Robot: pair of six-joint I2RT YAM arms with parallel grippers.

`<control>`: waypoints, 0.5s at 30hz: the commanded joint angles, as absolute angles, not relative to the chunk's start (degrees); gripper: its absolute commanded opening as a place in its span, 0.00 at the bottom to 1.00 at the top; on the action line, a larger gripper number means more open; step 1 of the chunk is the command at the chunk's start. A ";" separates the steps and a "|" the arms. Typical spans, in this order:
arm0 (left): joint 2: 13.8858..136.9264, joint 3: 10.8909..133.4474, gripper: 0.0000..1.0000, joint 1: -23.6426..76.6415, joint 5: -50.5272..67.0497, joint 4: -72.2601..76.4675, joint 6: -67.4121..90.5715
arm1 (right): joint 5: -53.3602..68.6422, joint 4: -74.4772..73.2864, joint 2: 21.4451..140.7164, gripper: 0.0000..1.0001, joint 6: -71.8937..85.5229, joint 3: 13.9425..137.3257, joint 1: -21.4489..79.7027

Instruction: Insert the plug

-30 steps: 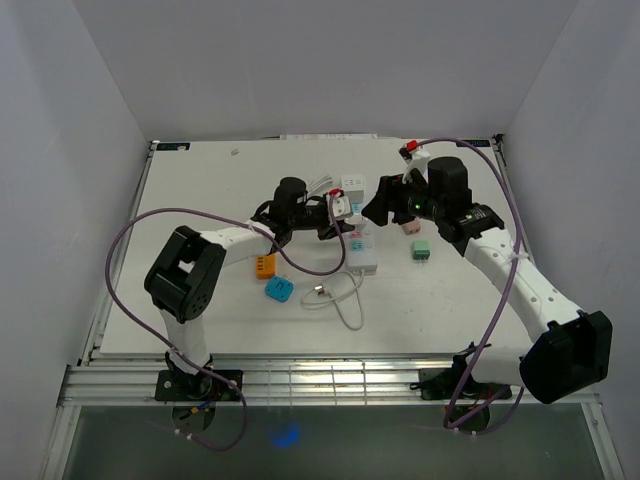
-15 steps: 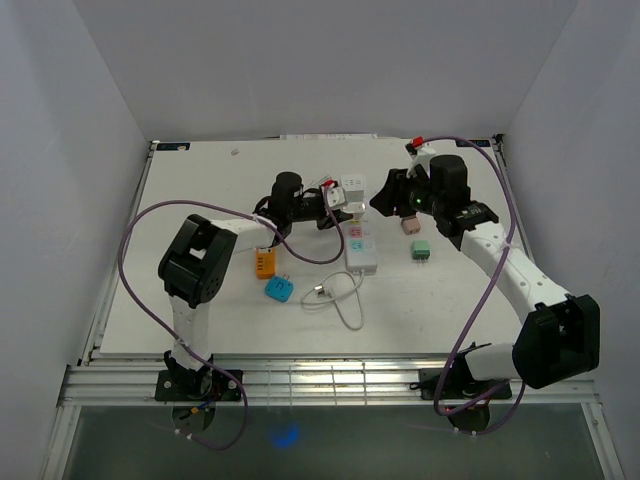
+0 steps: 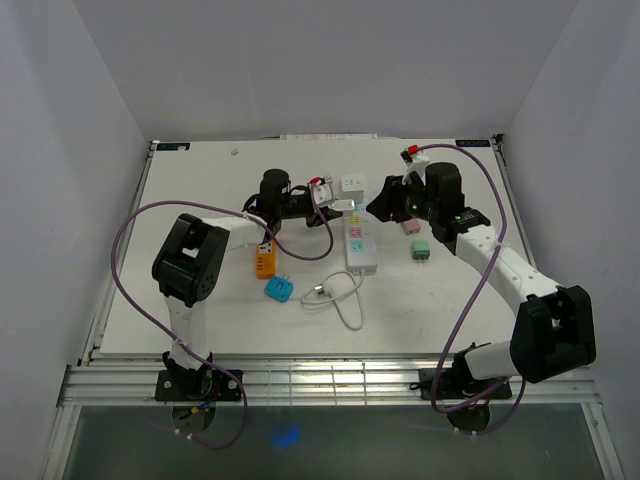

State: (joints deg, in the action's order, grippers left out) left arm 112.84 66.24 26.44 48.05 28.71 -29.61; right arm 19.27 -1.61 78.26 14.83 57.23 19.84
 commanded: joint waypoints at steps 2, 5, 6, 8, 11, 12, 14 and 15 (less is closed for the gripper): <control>112.41 69.08 0.00 26.63 52.74 31.90 -30.06 | 21.01 3.25 78.31 0.49 14.85 56.96 19.51; 113.55 70.05 0.00 26.63 53.87 33.31 -28.83 | 20.48 3.60 78.31 0.49 14.68 56.43 19.51; 113.82 70.22 0.00 26.72 54.49 34.09 -28.48 | 20.39 3.78 78.40 0.49 14.68 56.16 19.51; 114.34 70.75 0.00 26.72 55.28 34.71 -27.43 | 20.30 3.78 78.57 0.48 14.59 56.07 19.51; 115.39 71.71 0.00 26.81 55.90 34.98 -26.72 | 20.21 3.87 78.75 0.48 14.59 56.07 19.42; 115.66 72.07 0.00 26.81 56.25 34.98 -26.54 | 20.21 4.04 78.75 0.47 14.59 55.81 19.42; 116.54 72.77 0.00 26.89 56.42 35.07 -26.28 | 20.04 4.39 78.75 0.47 14.59 55.64 19.42; 116.72 72.95 0.00 26.98 56.51 34.98 -26.28 | 20.13 4.57 78.84 0.47 14.59 55.72 19.42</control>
State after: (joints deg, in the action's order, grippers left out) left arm 117.01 70.19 26.65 53.45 32.18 -27.33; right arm 19.86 1.56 78.78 14.81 56.10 19.84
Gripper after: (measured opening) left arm 0.446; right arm 0.472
